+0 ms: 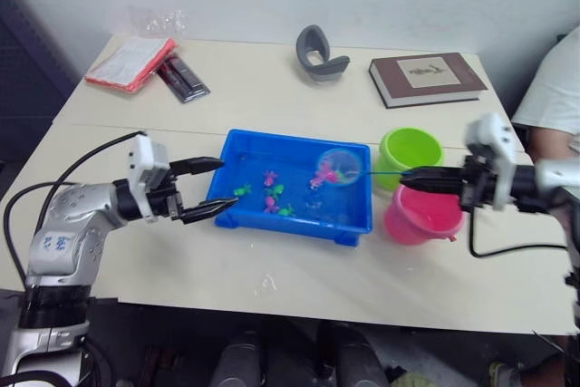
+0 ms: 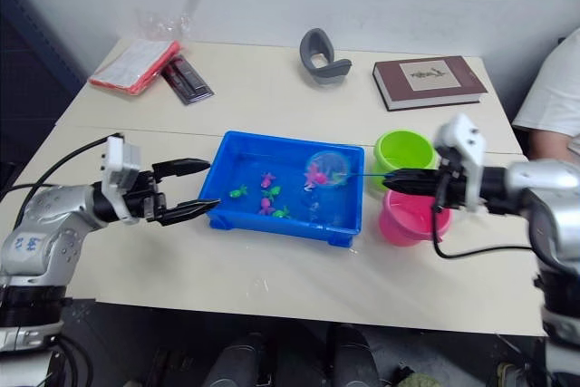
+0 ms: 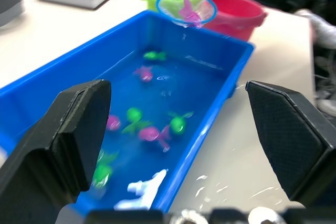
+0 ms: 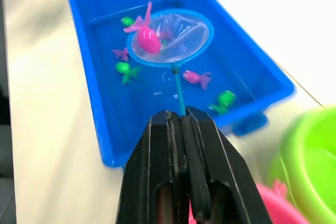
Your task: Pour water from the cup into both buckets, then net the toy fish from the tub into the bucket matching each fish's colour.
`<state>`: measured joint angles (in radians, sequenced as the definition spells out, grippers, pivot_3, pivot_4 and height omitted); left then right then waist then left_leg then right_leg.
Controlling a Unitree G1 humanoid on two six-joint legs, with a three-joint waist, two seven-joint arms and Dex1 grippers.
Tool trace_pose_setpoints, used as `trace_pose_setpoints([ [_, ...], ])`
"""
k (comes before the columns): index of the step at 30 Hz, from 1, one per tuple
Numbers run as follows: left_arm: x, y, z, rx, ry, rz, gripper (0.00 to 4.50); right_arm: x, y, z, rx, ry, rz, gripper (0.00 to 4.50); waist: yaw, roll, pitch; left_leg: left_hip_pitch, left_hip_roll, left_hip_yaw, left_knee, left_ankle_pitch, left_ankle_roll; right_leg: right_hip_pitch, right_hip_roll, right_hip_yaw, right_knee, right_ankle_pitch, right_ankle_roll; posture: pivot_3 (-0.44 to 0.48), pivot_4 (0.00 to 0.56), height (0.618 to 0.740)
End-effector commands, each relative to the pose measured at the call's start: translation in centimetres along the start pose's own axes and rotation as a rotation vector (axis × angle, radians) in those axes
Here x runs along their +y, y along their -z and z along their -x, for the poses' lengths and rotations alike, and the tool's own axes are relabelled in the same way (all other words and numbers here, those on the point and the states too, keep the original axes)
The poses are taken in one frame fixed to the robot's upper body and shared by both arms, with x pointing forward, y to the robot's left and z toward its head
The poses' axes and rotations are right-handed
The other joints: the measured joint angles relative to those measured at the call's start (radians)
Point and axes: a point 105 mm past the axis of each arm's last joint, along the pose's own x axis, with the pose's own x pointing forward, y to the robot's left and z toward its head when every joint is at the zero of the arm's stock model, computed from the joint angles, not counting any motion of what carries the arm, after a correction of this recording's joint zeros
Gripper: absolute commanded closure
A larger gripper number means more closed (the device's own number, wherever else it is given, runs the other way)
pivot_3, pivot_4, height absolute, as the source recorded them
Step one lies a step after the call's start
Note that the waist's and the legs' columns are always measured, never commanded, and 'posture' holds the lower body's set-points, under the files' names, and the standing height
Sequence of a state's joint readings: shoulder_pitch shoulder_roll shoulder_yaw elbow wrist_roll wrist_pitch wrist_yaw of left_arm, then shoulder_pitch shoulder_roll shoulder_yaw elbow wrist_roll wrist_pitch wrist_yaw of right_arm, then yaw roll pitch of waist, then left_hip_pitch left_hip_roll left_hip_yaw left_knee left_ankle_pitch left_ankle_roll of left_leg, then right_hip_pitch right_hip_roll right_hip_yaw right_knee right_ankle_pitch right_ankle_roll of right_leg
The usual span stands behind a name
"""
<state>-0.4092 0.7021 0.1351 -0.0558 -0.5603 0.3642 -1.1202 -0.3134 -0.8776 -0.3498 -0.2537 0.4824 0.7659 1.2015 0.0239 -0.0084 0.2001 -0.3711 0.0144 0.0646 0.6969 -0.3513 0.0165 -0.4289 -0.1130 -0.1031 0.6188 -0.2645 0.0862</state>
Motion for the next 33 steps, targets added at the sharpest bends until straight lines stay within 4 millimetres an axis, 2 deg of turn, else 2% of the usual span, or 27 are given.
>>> trace_pose_setpoints([
  [1, -0.7, -1.3, -1.4, -0.045, 0.079, -0.03, 0.09, 0.0, -1.4, 3.3, -0.081, 0.156, 0.058, 4.5, 0.002, 0.0, 0.0, 0.0, 0.0, 0.0, 0.0, 0.0, 0.0, 0.0, 0.001, 0.0, 0.0, 0.0, 0.0, 0.0, 0.15, 0.74],
  [5, -1.2, -1.0, -2.8, -0.061, 0.126, -0.012, 0.09, 0.7, -0.1, 6.3, -0.073, 0.287, 0.061, 4.5, 0.002, 0.0, 0.0, 0.001, -0.001, 0.001, 0.0, 0.0, 0.001, 0.001, 0.003, 0.001, 0.001, 0.001, 0.001, 0.0, 0.15, 0.74],
  [8, -1.7, -0.3, -3.5, -0.056, 0.164, 0.009, 0.09, 1.5, 1.7, 8.3, -0.062, 0.382, 0.047, 4.5, 0.001, 0.0, 0.0, 0.002, -0.001, 0.002, 0.0, 0.0, 0.001, 0.001, 0.004, 0.002, 0.001, 0.001, 0.001, 0.0, 0.15, 0.74],
  [11, -1.9, -0.3, -4.2, -0.083, 0.178, 0.038, 0.09, 2.5, 3.7, 9.7, -0.004, 0.442, 0.107, 4.5, 0.002, 0.001, 0.0, 0.002, -0.001, 0.002, 0.0, 0.0, 0.001, 0.001, 0.004, 0.003, 0.001, 0.001, 0.001, 0.0, 0.15, 0.74],
  [15, -2.0, -0.8, -5.2, -0.115, 0.196, 0.054, 0.09, 3.3, 5.3, 10.0, 0.033, 0.501, 0.219, 4.5, -0.002, 0.001, 0.0, 0.004, -0.002, 0.003, 0.0, 0.0, 0.002, 0.002, 0.004, 0.005, -0.002, 0.001, 0.002, 0.0, 0.15, 0.74],
  [21, -2.5, -1.0, -5.9, -0.109, 0.233, 0.033, 0.09, 3.2, 6.2, 10.3, 0.121, 0.578, 0.573, 4.5, -0.004, 0.001, -0.001, 0.007, -0.002, 0.006, 0.0, 0.0, 0.002, 0.002, 0.005, 0.009, 0.0, 0.001, 0.002, 0.0, 0.15, 0.74],
  [29, -2.5, -1.0, -6.1, -0.117, 0.214, 0.028, 0.09, 2.5, 6.5, 10.3, 0.269, 0.661, 1.059, 4.5, -0.003, 0.001, -0.001, 0.007, -0.002, 0.007, 0.0, 0.001, 0.001, 0.001, 0.005, 0.013, 0.0, 0.001, 0.002, 0.0, 0.15, 0.74],
  [33, -2.5, -0.9, -6.1, -0.117, 0.198, 0.031, 0.09, 2.7, 6.6, 10.1, 0.283, 0.656, 1.195, 4.5, -0.005, 0.001, -0.001, 0.008, -0.002, 0.007, 0.0, 0.001, 0.001, 0.001, 0.005, 0.018, 0.0, 0.001, 0.002, 0.0, 0.15, 0.74],
])
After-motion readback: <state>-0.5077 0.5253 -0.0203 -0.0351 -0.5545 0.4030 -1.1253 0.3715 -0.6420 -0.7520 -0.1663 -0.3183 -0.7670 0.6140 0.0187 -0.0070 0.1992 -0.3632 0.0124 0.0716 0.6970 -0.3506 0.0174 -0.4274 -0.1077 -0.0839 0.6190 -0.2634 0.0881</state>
